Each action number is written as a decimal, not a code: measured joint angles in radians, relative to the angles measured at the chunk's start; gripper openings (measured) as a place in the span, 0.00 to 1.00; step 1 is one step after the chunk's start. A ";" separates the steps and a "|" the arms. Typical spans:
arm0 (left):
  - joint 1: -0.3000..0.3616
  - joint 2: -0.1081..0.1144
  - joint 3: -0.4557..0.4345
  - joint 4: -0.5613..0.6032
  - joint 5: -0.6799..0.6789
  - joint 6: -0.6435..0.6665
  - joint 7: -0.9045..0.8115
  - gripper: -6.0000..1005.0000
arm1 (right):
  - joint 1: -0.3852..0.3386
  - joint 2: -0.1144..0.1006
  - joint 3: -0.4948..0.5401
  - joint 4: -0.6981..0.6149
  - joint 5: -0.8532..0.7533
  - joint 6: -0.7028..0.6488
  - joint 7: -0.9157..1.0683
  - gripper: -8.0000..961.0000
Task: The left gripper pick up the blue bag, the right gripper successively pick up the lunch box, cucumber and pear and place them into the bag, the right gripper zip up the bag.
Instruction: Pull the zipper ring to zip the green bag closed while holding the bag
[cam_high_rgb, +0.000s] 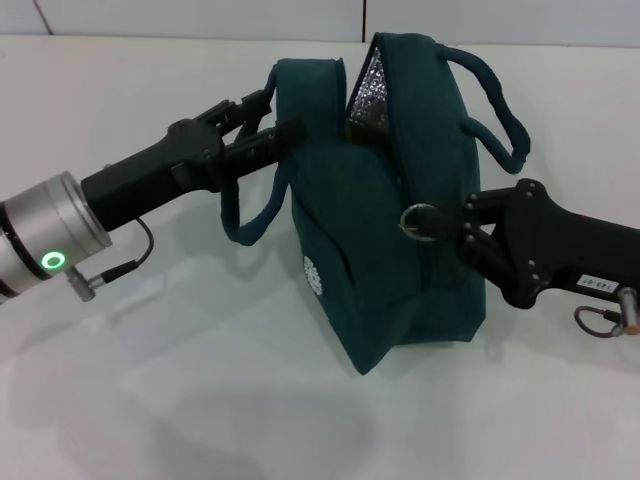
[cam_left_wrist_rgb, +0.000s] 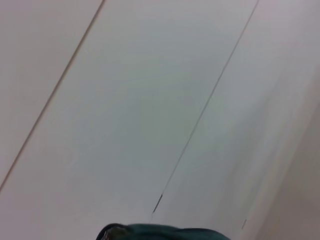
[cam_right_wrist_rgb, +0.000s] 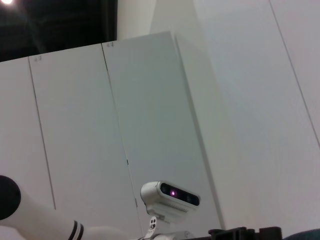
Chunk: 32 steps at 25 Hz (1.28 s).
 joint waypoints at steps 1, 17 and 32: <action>-0.002 0.001 0.000 0.000 0.000 0.000 0.000 0.85 | 0.002 0.001 0.000 0.000 0.000 0.002 0.000 0.02; 0.085 0.017 -0.144 0.005 0.017 0.266 0.088 0.89 | 0.021 0.002 -0.036 -0.014 0.019 0.015 0.013 0.02; 0.208 -0.013 -0.032 -0.105 0.075 0.278 0.288 0.89 | 0.073 0.003 -0.050 -0.014 0.096 0.091 -0.003 0.02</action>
